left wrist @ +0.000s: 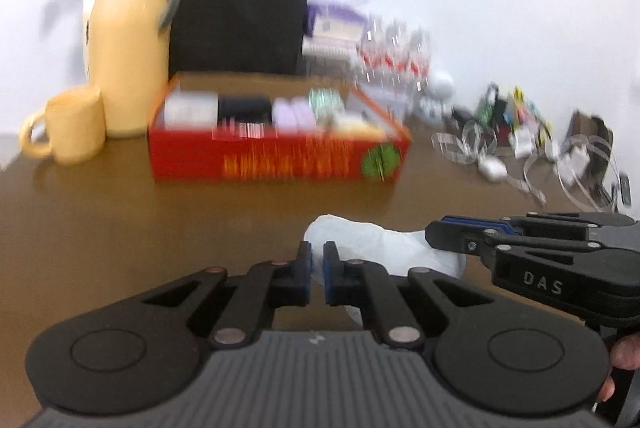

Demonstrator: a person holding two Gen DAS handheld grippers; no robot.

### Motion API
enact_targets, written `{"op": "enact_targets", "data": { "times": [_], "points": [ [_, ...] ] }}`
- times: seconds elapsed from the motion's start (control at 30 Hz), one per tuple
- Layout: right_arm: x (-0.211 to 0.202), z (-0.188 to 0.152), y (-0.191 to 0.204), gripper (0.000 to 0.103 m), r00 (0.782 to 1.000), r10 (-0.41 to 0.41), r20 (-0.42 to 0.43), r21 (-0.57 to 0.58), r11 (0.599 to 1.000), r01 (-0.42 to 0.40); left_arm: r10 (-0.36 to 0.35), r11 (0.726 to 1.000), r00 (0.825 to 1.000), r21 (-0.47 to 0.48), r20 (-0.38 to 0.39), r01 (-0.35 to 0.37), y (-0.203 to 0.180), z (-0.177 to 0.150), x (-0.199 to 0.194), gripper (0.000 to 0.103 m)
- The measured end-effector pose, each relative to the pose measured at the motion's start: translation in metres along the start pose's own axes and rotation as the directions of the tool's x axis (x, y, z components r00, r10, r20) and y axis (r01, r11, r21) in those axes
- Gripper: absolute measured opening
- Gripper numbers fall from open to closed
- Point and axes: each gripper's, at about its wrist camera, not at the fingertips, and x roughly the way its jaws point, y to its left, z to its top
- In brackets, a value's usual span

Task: Organize objects
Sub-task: 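Carry the white cloth into the red box and open both grippers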

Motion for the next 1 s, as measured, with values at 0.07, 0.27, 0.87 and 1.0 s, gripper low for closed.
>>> {"op": "enact_targets", "data": {
  "times": [0.07, 0.27, 0.87, 1.0],
  "points": [
    [0.013, 0.027, -0.007, 0.009, 1.000, 0.005, 0.028, -0.021, 1.000, -0.004, -0.009, 1.000, 1.000, -0.002, 0.026, 0.009, 0.008, 0.028, 0.014, 0.006],
    [0.074, 0.119, -0.027, 0.009, 0.998, -0.002, 0.069, -0.096, 0.995, 0.009, 0.024, 0.998, 0.998, 0.058, 0.063, -0.027, 0.029, 0.111, 0.067, 0.006],
    [0.231, 0.165, -0.061, 0.064, 0.992, -0.001, -0.128, -0.057, 0.998, -0.006, 0.115, 0.992, 0.991, 0.050, -0.069, -0.112, 0.076, 0.140, 0.157, 0.050],
    [0.202, 0.166, -0.059, 0.064, 0.993, -0.026, -0.114, -0.056, 0.998, 0.019, 0.127, 0.989, 0.991, 0.075, -0.028, -0.125, 0.063, 0.138, 0.132, 0.077]
  ]
}}
